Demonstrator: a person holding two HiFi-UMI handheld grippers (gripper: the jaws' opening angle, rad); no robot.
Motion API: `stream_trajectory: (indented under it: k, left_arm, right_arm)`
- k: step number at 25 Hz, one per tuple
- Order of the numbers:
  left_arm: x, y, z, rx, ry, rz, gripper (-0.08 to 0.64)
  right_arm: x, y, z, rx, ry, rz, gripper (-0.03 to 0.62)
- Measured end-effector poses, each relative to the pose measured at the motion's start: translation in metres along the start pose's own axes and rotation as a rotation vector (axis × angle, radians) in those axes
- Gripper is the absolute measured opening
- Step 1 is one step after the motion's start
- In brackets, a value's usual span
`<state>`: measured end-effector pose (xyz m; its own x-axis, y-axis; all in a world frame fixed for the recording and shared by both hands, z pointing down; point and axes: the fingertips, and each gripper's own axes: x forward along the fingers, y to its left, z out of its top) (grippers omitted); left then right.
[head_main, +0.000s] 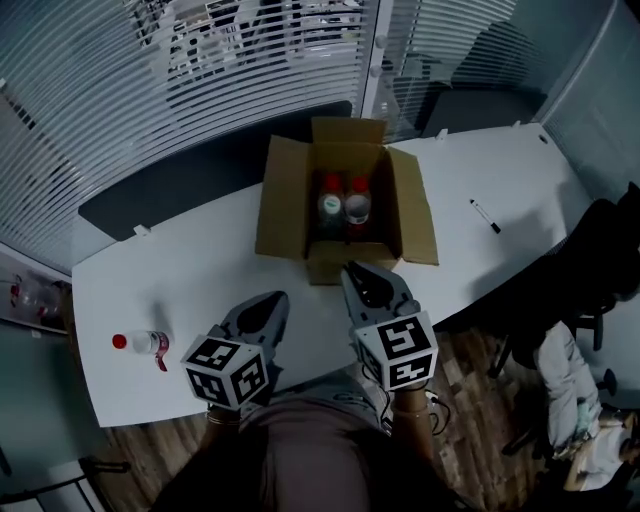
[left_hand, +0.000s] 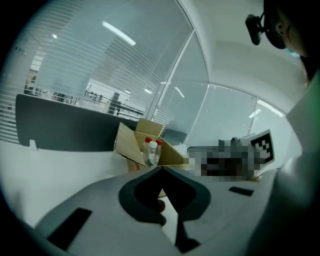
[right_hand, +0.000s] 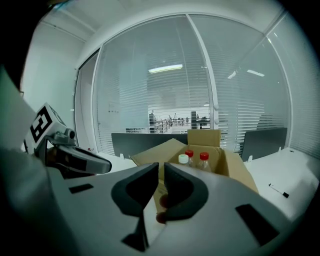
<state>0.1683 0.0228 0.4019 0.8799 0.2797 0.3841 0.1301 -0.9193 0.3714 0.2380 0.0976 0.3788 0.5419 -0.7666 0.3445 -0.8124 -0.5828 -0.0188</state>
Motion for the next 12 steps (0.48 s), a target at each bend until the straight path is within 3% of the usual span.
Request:
stream_trajectory:
  k: [12]
  left_arm:
    - [0.014,0.009,0.007,-0.071,-0.02,0.107,0.006]
  right_arm:
    - [0.028,-0.029,0.016,-0.041,0.03,0.093,0.054]
